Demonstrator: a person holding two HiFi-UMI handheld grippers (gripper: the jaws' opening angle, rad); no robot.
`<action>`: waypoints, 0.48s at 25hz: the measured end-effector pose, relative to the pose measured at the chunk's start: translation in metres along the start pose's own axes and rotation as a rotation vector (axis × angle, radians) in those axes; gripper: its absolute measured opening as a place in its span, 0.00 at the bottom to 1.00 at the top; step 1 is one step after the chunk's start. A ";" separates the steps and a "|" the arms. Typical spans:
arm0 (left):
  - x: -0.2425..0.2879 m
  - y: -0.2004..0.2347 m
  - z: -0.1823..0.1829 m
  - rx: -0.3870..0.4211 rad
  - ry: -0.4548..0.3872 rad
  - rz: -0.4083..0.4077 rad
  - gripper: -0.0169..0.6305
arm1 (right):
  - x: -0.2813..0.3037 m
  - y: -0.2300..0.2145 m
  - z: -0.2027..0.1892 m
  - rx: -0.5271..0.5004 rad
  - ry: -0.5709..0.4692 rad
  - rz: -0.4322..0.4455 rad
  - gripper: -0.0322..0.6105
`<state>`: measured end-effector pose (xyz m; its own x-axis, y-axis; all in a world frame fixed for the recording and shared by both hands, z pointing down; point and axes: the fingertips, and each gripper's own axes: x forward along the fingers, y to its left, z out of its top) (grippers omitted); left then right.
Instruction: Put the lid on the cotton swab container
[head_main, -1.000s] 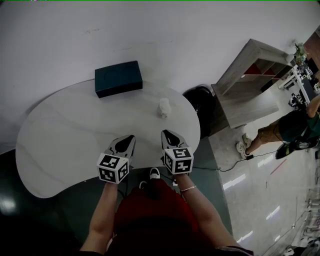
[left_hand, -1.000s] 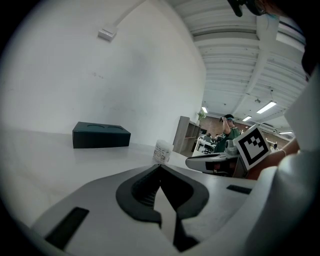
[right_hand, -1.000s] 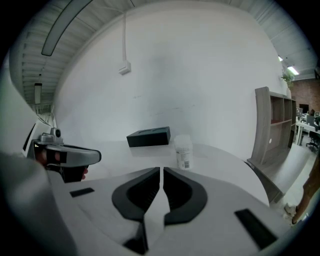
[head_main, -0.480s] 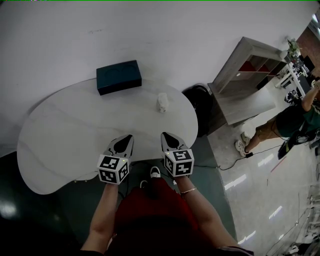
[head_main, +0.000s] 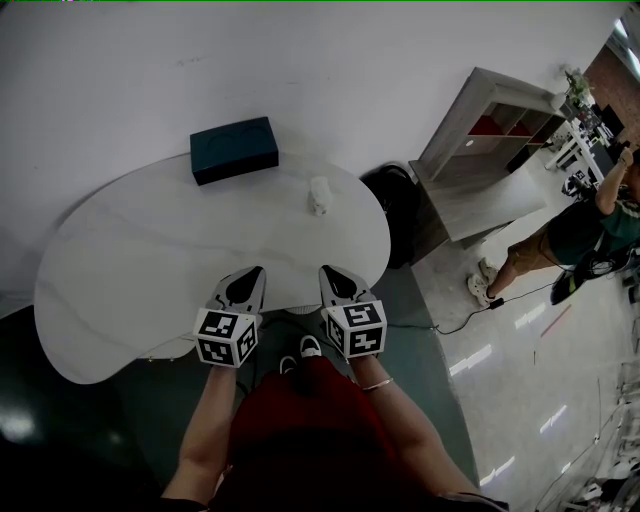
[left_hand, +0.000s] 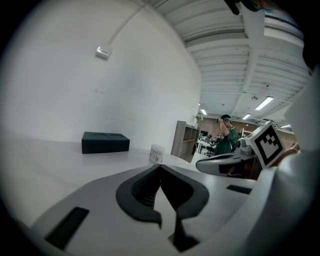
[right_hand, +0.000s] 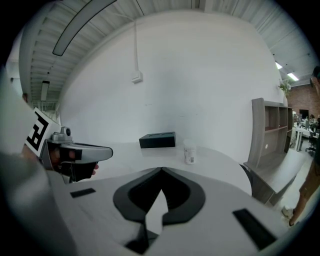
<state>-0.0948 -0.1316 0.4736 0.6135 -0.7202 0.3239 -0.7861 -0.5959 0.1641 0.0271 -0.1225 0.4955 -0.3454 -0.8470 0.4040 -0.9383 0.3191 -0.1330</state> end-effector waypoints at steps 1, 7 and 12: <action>-0.001 -0.001 0.000 0.000 -0.003 0.002 0.06 | -0.002 0.001 0.000 -0.001 -0.002 0.000 0.07; -0.007 -0.004 0.000 0.006 -0.012 0.015 0.06 | -0.010 0.003 -0.001 0.015 -0.021 0.005 0.07; -0.007 -0.006 0.000 0.008 -0.019 0.033 0.06 | -0.014 0.001 -0.003 0.016 -0.026 0.016 0.07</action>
<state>-0.0945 -0.1227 0.4700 0.5885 -0.7462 0.3113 -0.8055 -0.5742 0.1463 0.0315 -0.1089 0.4925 -0.3609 -0.8526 0.3778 -0.9326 0.3264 -0.1542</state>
